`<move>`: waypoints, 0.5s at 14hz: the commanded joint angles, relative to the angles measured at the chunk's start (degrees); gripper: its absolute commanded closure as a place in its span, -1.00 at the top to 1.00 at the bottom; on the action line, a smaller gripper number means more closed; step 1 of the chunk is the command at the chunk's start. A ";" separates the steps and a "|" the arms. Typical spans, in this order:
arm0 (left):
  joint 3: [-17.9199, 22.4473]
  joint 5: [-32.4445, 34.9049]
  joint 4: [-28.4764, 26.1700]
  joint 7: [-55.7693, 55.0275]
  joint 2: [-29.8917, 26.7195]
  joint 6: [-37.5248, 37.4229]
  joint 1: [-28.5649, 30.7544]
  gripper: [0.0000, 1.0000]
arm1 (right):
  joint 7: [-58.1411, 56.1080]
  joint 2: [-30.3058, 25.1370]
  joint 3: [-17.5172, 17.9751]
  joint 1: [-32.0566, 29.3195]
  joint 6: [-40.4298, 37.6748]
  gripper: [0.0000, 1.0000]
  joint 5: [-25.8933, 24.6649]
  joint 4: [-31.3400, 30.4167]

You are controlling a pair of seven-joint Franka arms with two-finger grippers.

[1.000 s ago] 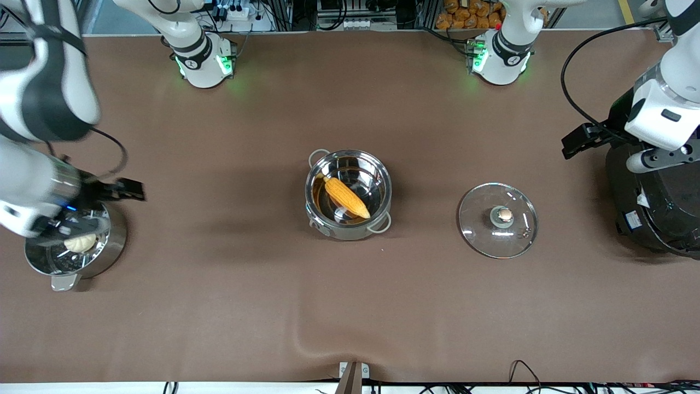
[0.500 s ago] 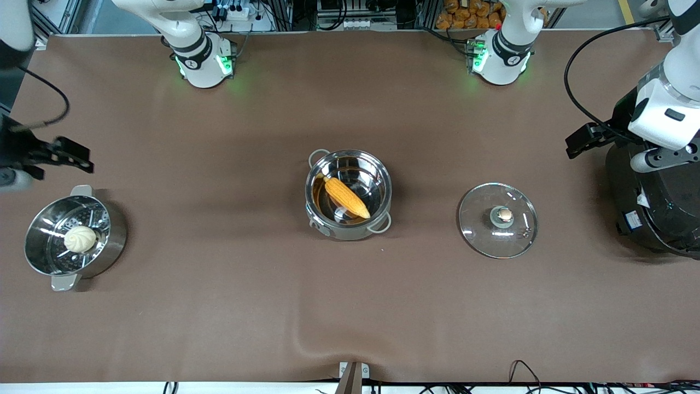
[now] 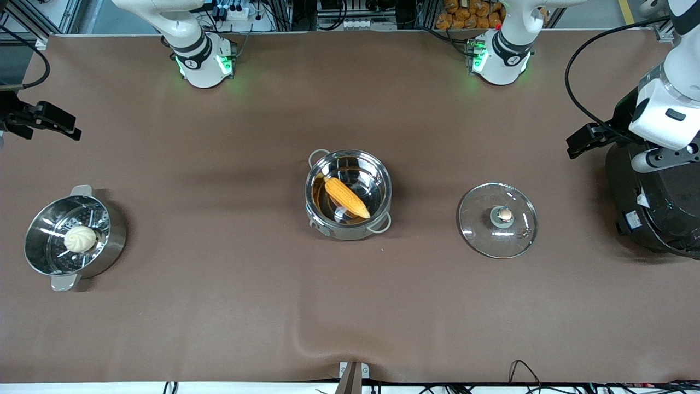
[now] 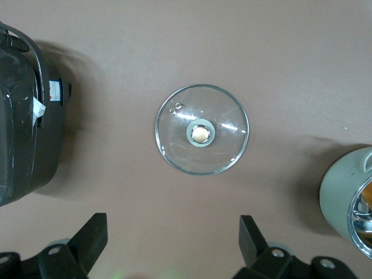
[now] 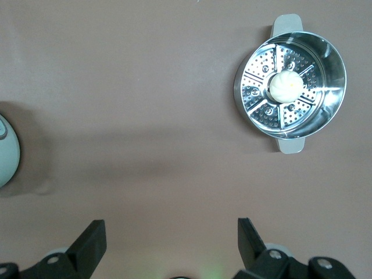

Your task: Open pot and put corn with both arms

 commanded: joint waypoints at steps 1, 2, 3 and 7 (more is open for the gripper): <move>-0.30 0.54 0.78 1.19 -0.20 -1.17 0.26 1.00 | 1.36 -1.30 3.35 -2.84 0.84 1.00 0.81 -1.75; -0.39 0.53 0.78 1.19 -0.20 -1.17 0.26 1.00 | 1.36 -1.30 3.45 -3.11 0.92 1.00 1.24 -1.74; -0.39 0.27 0.78 1.19 -0.29 -1.17 0.26 1.00 | 1.27 -1.30 3.45 -3.29 1.01 1.00 1.34 -1.66; -0.39 0.53 0.78 1.19 -0.29 -1.17 0.26 1.00 | 0.22 -1.30 3.19 -2.85 2.50 1.00 1.34 -1.31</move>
